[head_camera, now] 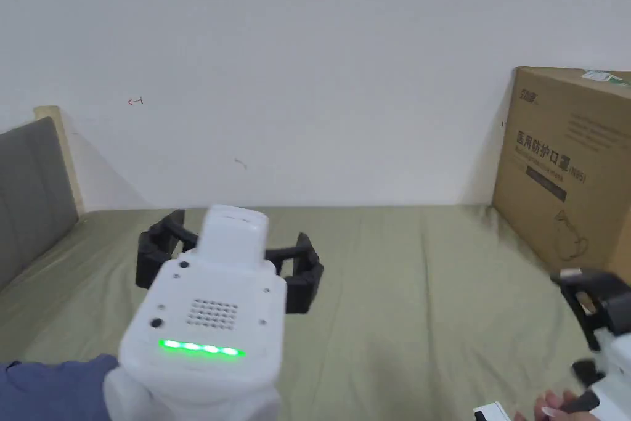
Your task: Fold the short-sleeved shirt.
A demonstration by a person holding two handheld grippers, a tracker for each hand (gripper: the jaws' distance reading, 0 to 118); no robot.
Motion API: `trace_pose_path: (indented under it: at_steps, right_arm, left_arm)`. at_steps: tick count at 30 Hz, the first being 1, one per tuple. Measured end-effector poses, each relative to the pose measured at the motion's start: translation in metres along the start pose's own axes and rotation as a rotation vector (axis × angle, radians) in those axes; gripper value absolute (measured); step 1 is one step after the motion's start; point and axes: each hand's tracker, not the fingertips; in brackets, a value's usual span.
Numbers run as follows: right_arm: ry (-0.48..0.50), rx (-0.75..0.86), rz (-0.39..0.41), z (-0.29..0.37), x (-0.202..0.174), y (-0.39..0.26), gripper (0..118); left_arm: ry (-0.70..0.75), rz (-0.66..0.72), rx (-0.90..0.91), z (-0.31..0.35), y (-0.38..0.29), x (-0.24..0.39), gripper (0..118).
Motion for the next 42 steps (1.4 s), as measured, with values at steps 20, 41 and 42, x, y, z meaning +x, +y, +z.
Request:
trace_pose_path:
  at_steps: [20,41,42]
  right_arm:
    - [-0.020,0.230,1.057,0.022,-0.093,-0.060,118]
    - [0.009,0.181,1.047,0.024,-0.094,-0.066,118]
    - [0.000,0.177,1.043,0.023,-0.093,-0.067,118]
  left_arm:
    - [-0.016,0.001,0.043,0.005,-0.006,-0.011,118]
    - [-0.061,0.128,0.040,0.011,-0.006,-0.014,118]
    - [-0.061,0.124,0.042,0.012,-0.007,-0.014,118]
